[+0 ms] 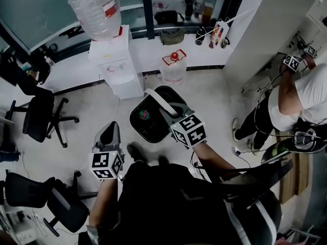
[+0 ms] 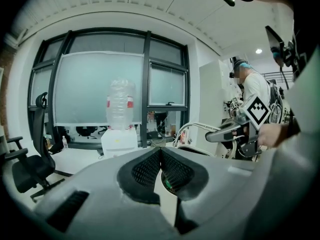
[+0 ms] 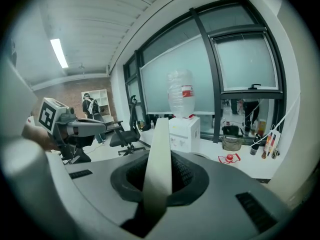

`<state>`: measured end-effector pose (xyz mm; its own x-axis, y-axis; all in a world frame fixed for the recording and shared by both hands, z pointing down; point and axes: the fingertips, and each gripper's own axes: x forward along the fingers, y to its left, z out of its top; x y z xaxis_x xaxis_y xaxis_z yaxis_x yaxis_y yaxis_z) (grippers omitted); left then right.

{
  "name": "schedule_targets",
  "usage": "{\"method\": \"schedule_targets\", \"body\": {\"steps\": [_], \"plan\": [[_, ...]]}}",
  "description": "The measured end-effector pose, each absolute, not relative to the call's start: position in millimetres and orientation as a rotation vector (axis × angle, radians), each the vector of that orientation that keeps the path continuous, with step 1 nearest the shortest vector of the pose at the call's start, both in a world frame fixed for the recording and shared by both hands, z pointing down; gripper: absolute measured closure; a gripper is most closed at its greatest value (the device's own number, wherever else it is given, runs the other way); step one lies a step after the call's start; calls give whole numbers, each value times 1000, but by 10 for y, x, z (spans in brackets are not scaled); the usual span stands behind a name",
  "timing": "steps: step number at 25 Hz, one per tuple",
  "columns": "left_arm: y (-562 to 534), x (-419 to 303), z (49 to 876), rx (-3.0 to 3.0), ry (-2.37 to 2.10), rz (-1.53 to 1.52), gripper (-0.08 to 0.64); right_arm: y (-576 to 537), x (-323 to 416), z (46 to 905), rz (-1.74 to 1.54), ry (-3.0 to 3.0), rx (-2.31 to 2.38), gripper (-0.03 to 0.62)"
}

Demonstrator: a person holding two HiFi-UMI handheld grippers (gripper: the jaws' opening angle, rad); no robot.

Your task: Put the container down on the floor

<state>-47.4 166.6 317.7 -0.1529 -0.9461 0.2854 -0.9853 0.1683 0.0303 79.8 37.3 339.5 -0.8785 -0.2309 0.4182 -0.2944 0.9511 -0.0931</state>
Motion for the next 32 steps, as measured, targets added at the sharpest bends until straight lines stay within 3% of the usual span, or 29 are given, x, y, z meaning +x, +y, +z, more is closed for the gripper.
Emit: {"method": "schedule_targets", "body": {"steps": [32], "plan": [[328,-2173,3527,2099,-1917,136,549,-561,-519,3587,255,-2572,679,545]]}}
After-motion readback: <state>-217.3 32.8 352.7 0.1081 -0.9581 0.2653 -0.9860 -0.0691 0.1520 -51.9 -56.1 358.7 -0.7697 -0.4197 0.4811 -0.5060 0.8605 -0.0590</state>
